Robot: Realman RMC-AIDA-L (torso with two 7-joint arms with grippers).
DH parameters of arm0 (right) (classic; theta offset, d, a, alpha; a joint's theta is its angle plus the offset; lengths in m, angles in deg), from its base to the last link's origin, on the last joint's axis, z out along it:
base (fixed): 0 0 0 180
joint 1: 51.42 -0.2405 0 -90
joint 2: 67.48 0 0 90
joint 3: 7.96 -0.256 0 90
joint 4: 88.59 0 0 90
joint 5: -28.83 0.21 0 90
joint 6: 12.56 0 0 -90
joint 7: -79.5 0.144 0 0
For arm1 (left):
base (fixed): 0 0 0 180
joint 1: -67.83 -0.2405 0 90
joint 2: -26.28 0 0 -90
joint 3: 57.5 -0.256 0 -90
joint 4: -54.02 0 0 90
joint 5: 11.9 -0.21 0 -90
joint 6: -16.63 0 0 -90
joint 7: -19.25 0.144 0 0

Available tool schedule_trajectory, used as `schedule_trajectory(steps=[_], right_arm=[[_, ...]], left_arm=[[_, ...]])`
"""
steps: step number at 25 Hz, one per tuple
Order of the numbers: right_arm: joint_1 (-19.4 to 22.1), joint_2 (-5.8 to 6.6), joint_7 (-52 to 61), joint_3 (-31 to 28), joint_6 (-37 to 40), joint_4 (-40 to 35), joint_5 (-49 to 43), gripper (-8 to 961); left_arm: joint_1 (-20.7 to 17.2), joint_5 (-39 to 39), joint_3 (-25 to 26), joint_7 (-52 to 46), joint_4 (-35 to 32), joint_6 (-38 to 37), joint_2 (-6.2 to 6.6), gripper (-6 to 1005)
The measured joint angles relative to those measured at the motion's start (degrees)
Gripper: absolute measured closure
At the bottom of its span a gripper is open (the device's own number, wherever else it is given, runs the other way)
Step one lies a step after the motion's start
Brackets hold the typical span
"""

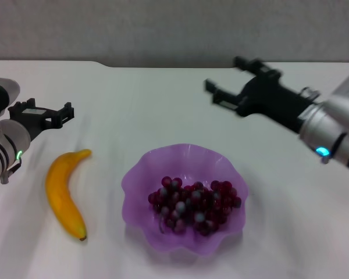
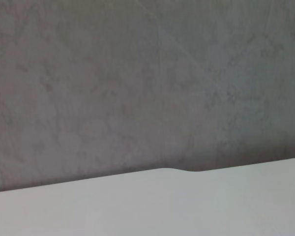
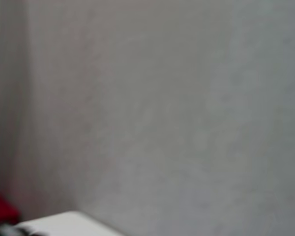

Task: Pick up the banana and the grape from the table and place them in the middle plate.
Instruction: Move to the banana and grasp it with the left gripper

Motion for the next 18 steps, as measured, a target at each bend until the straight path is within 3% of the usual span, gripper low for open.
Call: schedule_trajectory(steps=[9,14,18], right_arm=[[2.08,-0.47,-6.18,-20.2,-3.21,5.44,2.08,69],[3.36,-0.53,-11.9,-23.38,-6.41,8.21,8.61,68],[3.21,-0.68,-16.68,-30.62,-13.54,14.95,12.6,68]], left_arm=[[-0.14,0.0,0.0,0.0,0.29,0.42,0.0,230],[-0.14,0.0,0.0,0.0,0.16,0.49,0.0,231],[-0.14,0.0,0.25,0.0,0.4,0.57,0.0,232]])
